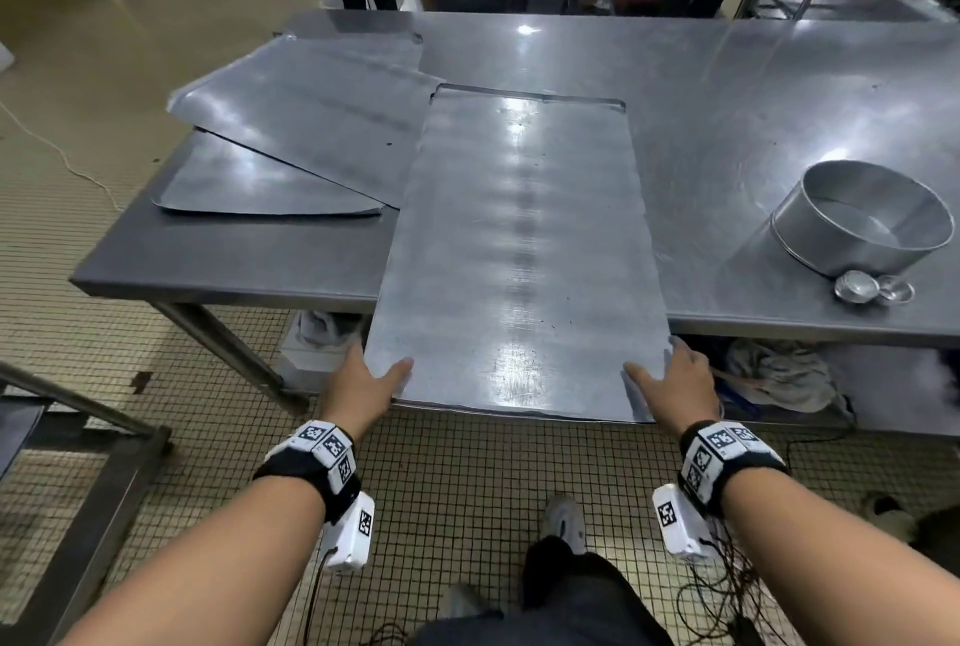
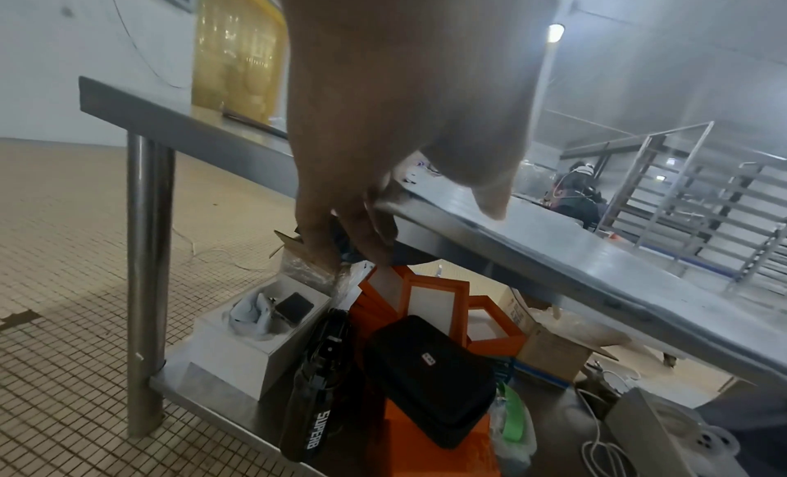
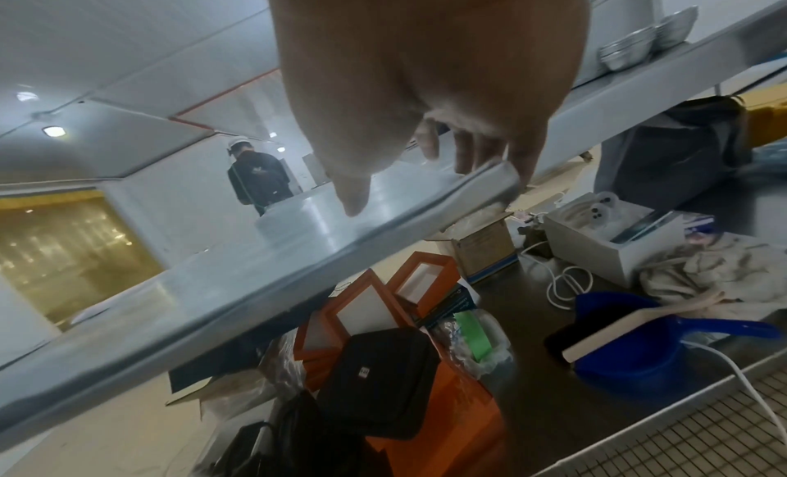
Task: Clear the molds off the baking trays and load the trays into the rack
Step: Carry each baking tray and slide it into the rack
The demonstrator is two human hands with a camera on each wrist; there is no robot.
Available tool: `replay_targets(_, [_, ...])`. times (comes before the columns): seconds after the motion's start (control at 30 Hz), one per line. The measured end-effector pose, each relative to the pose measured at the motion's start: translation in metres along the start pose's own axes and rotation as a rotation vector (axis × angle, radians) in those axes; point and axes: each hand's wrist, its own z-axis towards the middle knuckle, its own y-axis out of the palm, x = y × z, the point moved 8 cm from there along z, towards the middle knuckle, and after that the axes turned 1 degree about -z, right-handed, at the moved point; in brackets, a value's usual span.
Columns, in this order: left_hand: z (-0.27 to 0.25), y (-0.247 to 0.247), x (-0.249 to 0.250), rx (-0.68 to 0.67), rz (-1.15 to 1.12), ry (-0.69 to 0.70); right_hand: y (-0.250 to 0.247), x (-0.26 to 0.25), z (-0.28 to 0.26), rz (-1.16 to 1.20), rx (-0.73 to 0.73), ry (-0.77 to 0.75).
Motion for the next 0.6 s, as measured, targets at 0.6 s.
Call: replay_targets(0.6, [-0.006, 0.050, 0.010, -0.216, 0.105, 0.014, 0.001, 0.073, -0.001, 0.217, -0.072, 0.094])
